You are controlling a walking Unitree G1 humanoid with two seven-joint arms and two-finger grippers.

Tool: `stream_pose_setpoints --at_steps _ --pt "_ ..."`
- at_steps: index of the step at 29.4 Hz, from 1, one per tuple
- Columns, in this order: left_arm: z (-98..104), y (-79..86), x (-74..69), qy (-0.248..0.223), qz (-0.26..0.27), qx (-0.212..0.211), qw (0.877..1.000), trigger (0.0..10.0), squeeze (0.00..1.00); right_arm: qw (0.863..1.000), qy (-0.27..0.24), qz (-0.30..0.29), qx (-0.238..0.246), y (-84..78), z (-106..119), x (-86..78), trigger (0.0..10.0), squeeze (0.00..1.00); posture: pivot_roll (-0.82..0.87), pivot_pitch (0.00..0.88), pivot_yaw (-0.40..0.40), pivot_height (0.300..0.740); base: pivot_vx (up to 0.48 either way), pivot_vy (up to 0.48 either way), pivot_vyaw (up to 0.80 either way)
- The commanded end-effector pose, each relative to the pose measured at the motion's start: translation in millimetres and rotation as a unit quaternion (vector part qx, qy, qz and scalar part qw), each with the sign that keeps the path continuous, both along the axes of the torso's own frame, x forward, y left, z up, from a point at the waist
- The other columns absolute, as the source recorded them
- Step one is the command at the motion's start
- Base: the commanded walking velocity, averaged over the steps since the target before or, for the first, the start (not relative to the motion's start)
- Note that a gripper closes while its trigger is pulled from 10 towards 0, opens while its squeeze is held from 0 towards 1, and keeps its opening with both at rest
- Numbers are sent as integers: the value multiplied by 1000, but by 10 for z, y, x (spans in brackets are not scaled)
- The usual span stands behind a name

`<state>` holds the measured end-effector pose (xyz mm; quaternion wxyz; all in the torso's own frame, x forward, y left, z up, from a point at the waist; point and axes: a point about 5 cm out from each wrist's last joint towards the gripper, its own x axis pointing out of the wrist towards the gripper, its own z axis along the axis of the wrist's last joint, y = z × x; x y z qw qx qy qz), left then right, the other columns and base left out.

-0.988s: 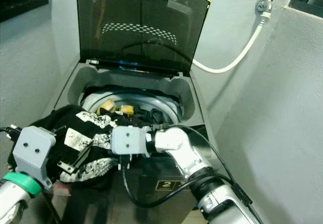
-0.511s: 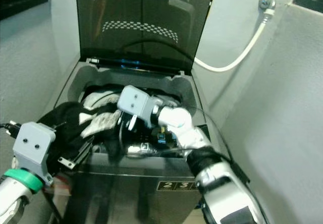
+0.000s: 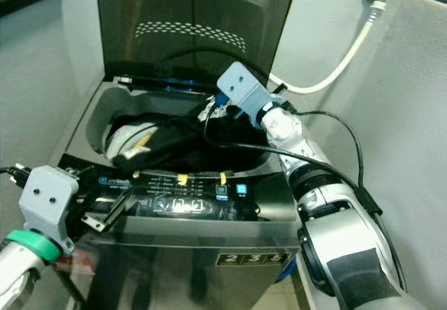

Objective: Clothes washing

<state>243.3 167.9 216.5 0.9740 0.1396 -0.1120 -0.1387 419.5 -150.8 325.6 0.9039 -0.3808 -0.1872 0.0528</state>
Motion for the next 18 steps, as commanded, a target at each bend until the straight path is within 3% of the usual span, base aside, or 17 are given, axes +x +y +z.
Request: stream_pose_setpoints --at_steps 1,3,6,8,9,11,12,13,14,15,18 --pt "-47 -16 2 16 -7 -1 1000 10000 0 998 -53 -17 24 -76 235 -31 0 0 31 45 -41 740 0 0 0" --pt "-47 -18 5 16 -8 -1 1000 10000 0 997 -58 -5 49 -44 259 -34 0 0 29 46 -39 740 0 0 0" --pt "-45 -25 11 16 -11 0 1000 10000 0 989 5 98 110 239 79 -26 0 0 27 46 -36 740 0 0 0" --pt "-45 -26 12 16 -12 0 1000 10000 0 985 23 118 122 302 21 -24 0 0 27 46 -36 740 0 0 0" --pt "-43 -27 14 16 -12 0 1000 10000 0 977 54 158 131 415 -76 -35 0 0 28 46 -34 740 0 0 0" --pt "-37 -24 23 16 -13 0 1000 10000 0 947 149 256 122 670 -354 -90 0 0 31 44 -32 740 0 0 0" --pt "-37 -24 23 16 -13 0 1000 10000 0 947 149 256 122 670 -354 -90 0 0 31 44 -32 740 0 0 0" --pt "-33 -22 27 16 -14 0 1000 10000 0 928 194 297 115 772 -479 -133 0 0 31 43 -30 740 0 0 0" --pt "-33 -22 27 16 -14 0 1000 10000 0 928 194 297 115 772 -479 -133 0 0 31 43 -30 740 0 0 0" --pt "-32 -21 31 15 -14 0 1000 10000 0 915 217 324 103 842 -560 -175 0 0 30 42 -28 740 0 0 0" --pt "-31 -21 33 15 -15 0 1000 10000 0 906 230 343 92 890 -606 -209 0 0 29 42 -27 740 0 0 0"
